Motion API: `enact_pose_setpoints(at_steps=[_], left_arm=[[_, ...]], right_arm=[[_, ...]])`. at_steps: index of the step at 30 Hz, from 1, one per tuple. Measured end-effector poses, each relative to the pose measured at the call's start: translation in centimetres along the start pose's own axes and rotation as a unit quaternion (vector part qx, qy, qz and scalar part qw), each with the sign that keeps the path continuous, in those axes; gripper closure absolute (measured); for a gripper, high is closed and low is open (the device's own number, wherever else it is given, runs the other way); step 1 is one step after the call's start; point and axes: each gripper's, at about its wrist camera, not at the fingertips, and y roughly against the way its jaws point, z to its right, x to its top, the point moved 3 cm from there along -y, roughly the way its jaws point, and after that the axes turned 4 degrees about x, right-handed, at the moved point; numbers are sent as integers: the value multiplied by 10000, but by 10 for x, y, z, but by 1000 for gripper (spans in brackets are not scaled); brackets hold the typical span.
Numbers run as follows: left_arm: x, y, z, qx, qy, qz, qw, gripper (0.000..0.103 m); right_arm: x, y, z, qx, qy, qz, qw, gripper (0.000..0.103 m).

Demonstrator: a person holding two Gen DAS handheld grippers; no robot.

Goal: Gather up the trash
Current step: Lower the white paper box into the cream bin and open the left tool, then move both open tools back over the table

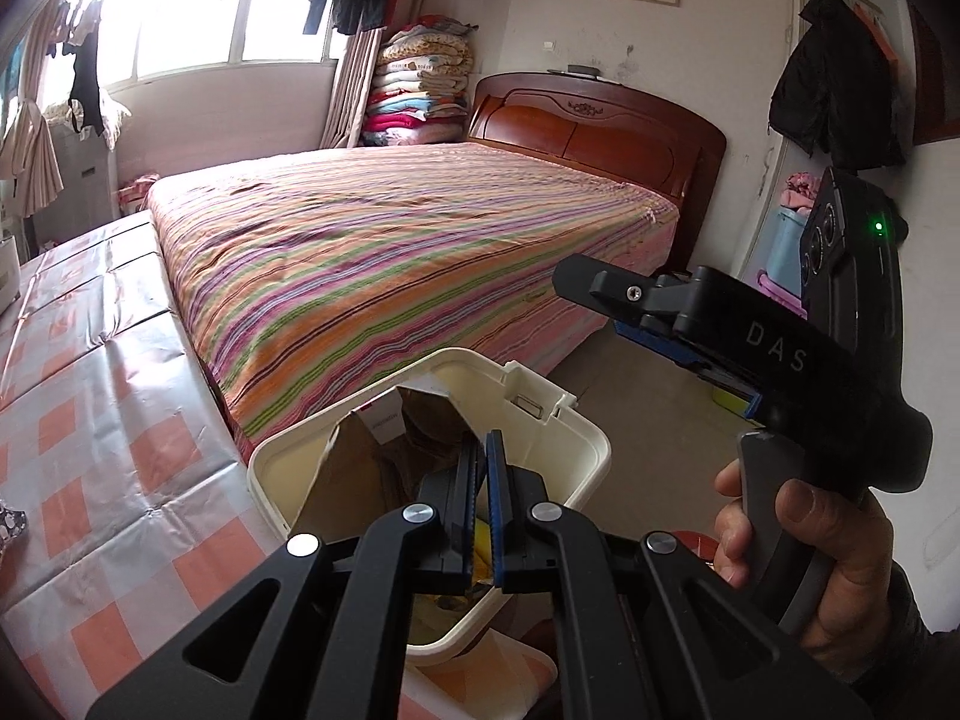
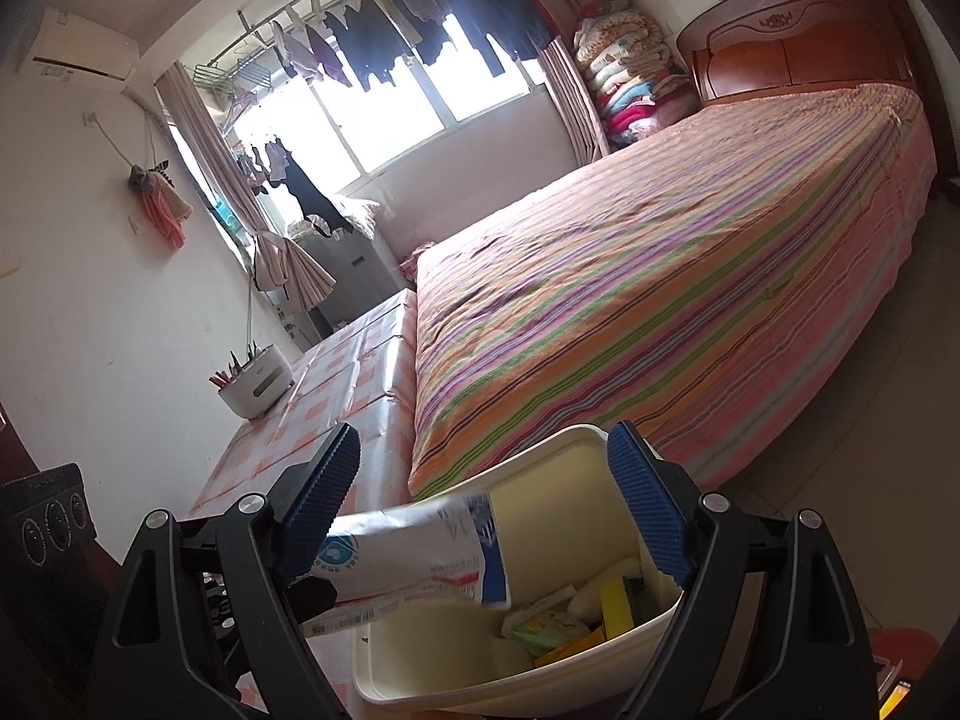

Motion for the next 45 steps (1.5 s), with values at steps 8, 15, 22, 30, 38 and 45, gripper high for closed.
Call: enact_pose_setpoints(at_steps=[8,15,22,30,38,45], left_arm=[[-1,-4,-2,55,36,-167,9998,97],[-1,13,7,492,-251,386,9977,17],[1,20,11,563,-485,392,9965,16],[2,22,3,587,-394,340,9969,16],[4,29,-16,598,-132,329,9976,16],[3,41,-40,775,-10,372,9963,16]], right_arm=[[-1,-4,-4,34,30,-48,10000,20],[-2,-6,-4,49,33,-79,10000,19],[-2,-6,-3,29,43,-79,10000,19],[-3,-9,-5,39,66,-98,9999,18],[-5,-20,-23,140,145,-173,9996,18],[-10,-32,-45,265,255,-266,9990,16]])
